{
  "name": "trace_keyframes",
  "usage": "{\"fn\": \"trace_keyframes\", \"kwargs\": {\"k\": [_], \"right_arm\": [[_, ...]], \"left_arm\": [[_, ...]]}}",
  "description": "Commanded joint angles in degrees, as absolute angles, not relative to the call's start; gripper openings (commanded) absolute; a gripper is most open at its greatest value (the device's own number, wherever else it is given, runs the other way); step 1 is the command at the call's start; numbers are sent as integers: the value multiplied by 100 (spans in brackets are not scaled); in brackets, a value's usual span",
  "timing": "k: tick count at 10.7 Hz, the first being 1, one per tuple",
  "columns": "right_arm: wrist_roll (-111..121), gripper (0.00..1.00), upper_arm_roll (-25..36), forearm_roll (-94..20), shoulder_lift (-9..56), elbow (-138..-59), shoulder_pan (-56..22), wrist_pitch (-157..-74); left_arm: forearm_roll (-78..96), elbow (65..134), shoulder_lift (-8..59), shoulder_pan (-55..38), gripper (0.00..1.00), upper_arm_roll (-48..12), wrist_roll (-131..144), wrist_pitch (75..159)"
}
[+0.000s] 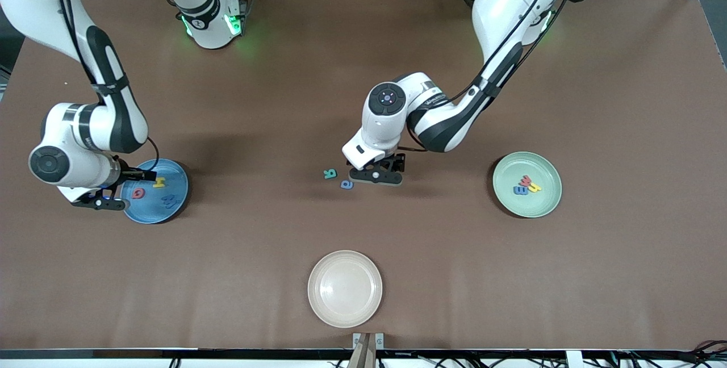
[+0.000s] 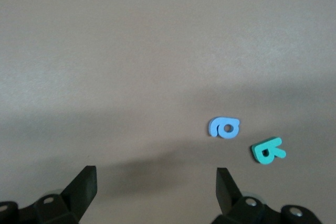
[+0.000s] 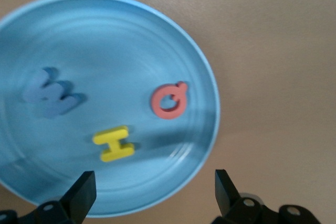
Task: Sort uppercase to blue plate, lowercase to green plate
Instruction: 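Release the H on the blue plate while the left gripper lowers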
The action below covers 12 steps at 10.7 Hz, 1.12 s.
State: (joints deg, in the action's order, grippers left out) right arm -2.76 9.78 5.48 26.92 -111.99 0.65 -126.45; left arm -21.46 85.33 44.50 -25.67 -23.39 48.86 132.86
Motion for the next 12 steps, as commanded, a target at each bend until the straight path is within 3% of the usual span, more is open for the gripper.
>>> {"fn": "trace_keyframes", "kwargs": {"k": [1, 3, 7, 12], "right_arm": [[-150, 100, 914, 158, 2760, -11118, 141, -12595], [-141, 100, 801, 132, 2690, -11109, 141, -12149], [630, 100, 800, -395, 2689, -11145, 412, -12085], [668, 100, 809, -396, 2260, -11994, 413, -12698]], "left_arm": [[-2277, 8271, 4684, -2986, 100, -1918, 5106, 13517], [-2268, 8166, 4825, -3225, 100, -1697, 5220, 13614], [-2268, 7876, 5036, -3313, 100, -1696, 5265, 13658], [-2259, 7630, 5317, -3331, 100, -1696, 5265, 14018]]}}
